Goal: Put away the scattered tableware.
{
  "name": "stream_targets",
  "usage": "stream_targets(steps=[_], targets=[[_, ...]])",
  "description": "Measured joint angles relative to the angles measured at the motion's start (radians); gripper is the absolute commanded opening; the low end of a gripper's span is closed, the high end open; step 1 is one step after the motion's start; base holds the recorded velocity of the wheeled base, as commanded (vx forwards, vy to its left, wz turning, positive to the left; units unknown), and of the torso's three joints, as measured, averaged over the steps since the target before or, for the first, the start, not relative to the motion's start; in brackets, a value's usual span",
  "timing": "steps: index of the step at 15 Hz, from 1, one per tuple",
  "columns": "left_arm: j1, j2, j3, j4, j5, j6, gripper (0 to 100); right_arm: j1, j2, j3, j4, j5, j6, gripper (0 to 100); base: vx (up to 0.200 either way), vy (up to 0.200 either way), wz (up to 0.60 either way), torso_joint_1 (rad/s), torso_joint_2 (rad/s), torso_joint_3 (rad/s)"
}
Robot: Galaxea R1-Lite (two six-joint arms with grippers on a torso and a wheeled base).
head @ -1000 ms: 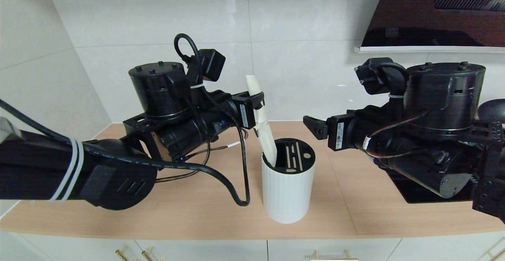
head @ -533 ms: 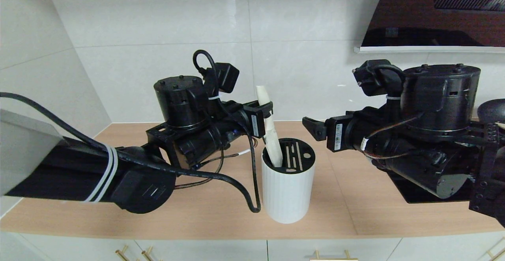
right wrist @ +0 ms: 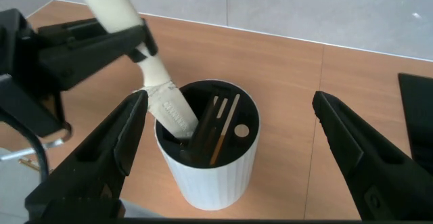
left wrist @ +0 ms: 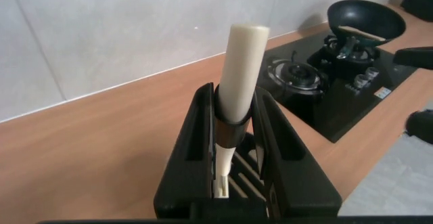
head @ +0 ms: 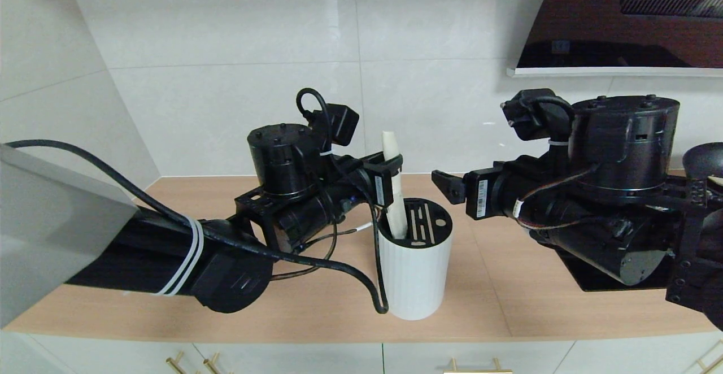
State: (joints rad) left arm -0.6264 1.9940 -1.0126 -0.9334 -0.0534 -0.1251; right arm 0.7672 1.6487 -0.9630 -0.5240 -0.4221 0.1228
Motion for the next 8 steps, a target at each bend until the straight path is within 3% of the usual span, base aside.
stream_targets(steps=[4, 8], targets=[[-0.031, -0.003, 0.016, -0.069, 0.073, 0.04, 0, 0.0, 0.0, 0.0, 0.0, 0.0, 0.0, 100, 0.0, 0.0, 0.0, 0.0, 0.0, 0.0], [-0.043, -0.037, 0.034, -0.081, 0.085, 0.05, 0, 0.0, 0.0, 0.0, 0.0, 0.0, 0.0, 100, 0.0, 0.0, 0.0, 0.0, 0.0, 0.0]])
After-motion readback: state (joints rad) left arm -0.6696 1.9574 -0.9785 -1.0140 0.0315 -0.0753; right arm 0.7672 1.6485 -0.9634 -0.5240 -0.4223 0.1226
